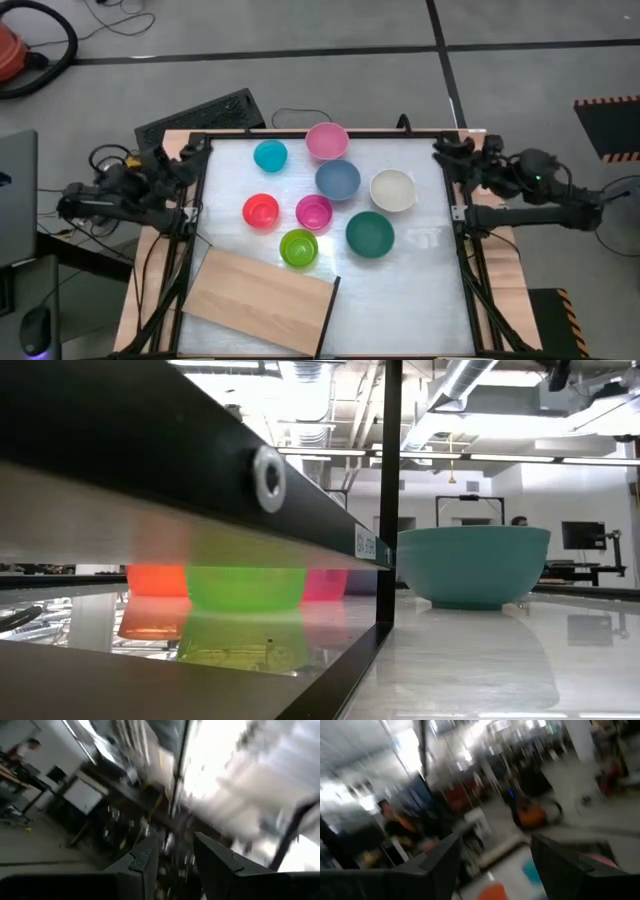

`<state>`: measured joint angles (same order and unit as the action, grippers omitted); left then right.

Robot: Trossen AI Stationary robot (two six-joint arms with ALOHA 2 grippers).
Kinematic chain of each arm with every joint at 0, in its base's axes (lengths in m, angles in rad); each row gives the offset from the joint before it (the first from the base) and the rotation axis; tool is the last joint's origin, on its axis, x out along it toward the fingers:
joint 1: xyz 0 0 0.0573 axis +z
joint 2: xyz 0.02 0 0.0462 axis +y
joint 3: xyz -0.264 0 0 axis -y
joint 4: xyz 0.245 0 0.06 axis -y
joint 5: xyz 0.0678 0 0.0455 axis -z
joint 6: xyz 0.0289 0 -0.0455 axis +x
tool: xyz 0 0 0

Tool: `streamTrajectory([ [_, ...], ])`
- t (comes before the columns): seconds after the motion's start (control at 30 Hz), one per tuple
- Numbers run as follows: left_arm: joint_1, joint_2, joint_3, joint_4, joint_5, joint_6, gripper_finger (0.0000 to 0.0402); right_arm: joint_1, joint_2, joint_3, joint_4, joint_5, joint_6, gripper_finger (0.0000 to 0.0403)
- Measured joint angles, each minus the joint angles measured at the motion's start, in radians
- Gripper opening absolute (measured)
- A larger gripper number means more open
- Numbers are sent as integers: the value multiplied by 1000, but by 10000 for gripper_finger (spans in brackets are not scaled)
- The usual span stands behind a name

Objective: Place and stack bowls onto a shelf
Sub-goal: Put the dark green bowl on the shelf

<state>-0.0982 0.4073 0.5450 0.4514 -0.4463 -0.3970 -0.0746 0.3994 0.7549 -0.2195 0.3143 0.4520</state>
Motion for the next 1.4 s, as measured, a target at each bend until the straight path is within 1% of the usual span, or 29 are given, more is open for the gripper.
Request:
streamTrajectory([
  [0.1, 0, 98, 106, -137, 45, 12, 108, 0, 116, 103, -215, -1, 66, 265],
  [0.17, 0, 161, 173, -226, 98, 12, 108, 3, 191, 157, -350, -24, 94, 265],
  [0.23, 0, 215, 239, -305, 173, 7, 109, 3, 270, 205, -476, -75, 108, 265],
  [0.37, 0, 307, 355, -476, 336, -7, 109, 7, 420, 263, -661, -212, 123, 265],
  [0.47, -1, 362, 421, -585, 396, -8, 109, 37, 526, 271, -731, -285, 118, 265],
  [0.57, -2, 409, 453, -620, 428, -7, 109, 85, 607, 271, -760, -306, 97, 265],
  [0.63, -3, 436, 459, -621, 473, -3, 110, 114, 648, 271, -754, -314, 79, 265],
  [0.67, -3, 448, 459, -625, 480, -3, 112, 125, 665, 271, -751, -314, 74, 265],
  [0.7, -4, 458, 459, -635, 461, -4, 115, 135, 677, 271, -744, -314, 74, 265],
  [0.8, -1, 481, 459, -717, 311, -16, 121, 159, 699, 271, -735, -315, 74, 265],
  [0.87, 0, 499, 459, -764, 257, -6, 122, 170, 702, 271, -730, -315, 78, 265],
  [0.93, -1, 517, 459, -773, 234, 23, 123, 177, 702, 271, -727, -315, 99, 265],
  [1.07, 0, 547, 459, -777, 232, -33, 123, 180, 694, 272, -722, -315, 132, 265],
  [1.3, 0, 571, 459, -781, 228, -30, 123, 180, 694, 273, -721, -315, 161, 265],
  [1.37, 1, 577, 458, -786, 261, 8, 125, 180, 702, 273, -718, -316, 160, 265],
  [1.4, 8, 579, 457, -786, 299, 14, 129, 180, 703, 273, -717, -316, 156, 265],
])
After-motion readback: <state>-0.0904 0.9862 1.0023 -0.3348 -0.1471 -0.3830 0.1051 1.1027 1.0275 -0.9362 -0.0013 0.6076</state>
